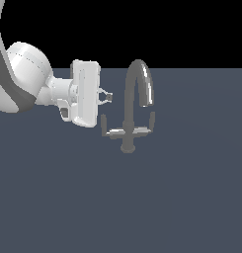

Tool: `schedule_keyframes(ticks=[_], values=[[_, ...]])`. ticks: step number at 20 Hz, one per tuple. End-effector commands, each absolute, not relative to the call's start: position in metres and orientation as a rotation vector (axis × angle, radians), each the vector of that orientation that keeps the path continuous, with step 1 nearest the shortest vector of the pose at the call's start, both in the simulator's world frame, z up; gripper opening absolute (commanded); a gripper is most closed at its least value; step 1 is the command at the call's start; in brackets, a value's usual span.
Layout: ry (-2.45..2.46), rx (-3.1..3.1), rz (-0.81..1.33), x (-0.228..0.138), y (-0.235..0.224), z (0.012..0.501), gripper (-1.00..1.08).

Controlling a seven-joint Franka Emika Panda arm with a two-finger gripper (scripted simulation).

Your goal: Turn on the faucet by rotating a designated handle.

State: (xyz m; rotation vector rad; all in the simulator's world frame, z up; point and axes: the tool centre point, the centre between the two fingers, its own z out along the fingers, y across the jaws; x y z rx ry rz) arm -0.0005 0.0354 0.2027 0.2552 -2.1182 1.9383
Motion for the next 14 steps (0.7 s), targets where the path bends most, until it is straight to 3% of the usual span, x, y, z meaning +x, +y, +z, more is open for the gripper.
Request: schedule_keyframes(ticks=[1,14], values=[[-2.049,0.355,1.942,0.004,0.039,0.192,-1.00],[-1.725,0.714,1.929,0.017,0.057,0.143,-1.00]])
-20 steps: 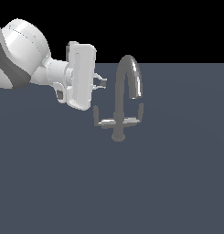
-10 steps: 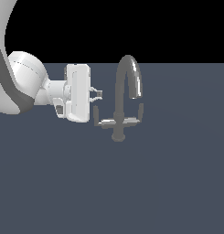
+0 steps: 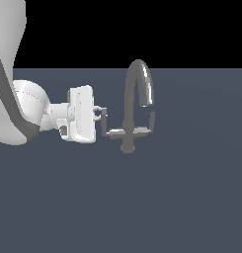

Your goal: Turn on the faucet by rotating a designated handle.

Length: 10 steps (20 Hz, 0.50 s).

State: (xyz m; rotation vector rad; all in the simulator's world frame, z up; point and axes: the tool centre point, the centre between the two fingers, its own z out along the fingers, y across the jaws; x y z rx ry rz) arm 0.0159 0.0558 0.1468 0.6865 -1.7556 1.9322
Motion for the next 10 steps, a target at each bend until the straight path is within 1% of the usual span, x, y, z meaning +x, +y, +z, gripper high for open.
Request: schedule_keyframes(ticks=[1,10], values=[[-1.709,0.729,1.928,0.0175,0.0583,0.1404,-1.00],[-1.641,0.787,1.920,0.0193,0.0620,0.1305,-1.00]])
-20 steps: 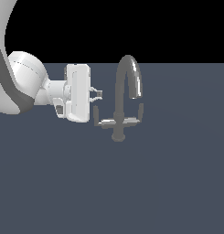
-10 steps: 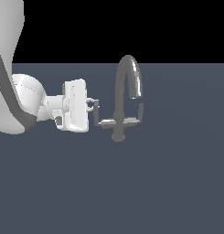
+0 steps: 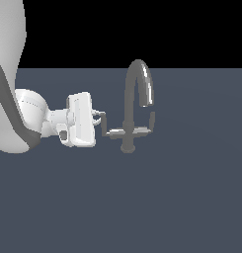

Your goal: Turn on the faucet by rotating a designated handle.

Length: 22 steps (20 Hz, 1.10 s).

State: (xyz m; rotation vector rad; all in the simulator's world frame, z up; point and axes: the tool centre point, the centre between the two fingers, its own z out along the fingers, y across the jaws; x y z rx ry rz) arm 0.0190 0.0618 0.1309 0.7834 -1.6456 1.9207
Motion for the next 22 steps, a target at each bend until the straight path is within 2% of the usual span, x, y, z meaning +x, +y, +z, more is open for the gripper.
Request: schedule_keyframes(ticks=[1,20,22], values=[[-1.641,0.787,1.920,0.019,0.062,0.131,-1.00],[-1.641,0.787,1.920,-0.025,0.055,0.147,-1.00],[-1.644,0.796,1.920,-0.020,0.056,0.142,-1.00]])
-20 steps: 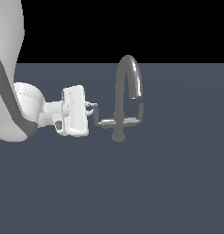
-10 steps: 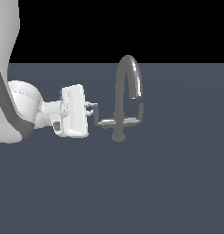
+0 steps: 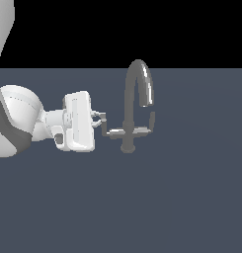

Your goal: Turn on the faucet by rotating a designated handle.

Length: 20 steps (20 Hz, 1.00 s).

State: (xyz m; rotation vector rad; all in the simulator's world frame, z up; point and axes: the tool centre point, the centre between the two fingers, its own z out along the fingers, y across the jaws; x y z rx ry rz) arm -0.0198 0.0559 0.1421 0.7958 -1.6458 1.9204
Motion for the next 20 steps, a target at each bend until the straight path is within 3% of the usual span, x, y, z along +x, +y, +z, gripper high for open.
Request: schedule_keyframes(ticks=[1,13,15,20], values=[[-1.644,0.796,1.920,-0.024,0.055,0.140,-1.00],[-1.641,0.788,1.920,-0.071,0.048,0.126,-1.00],[-1.667,0.778,1.937,-0.057,0.051,0.134,-1.00],[-1.654,0.783,1.928,-0.073,0.048,0.105,-1.00]])
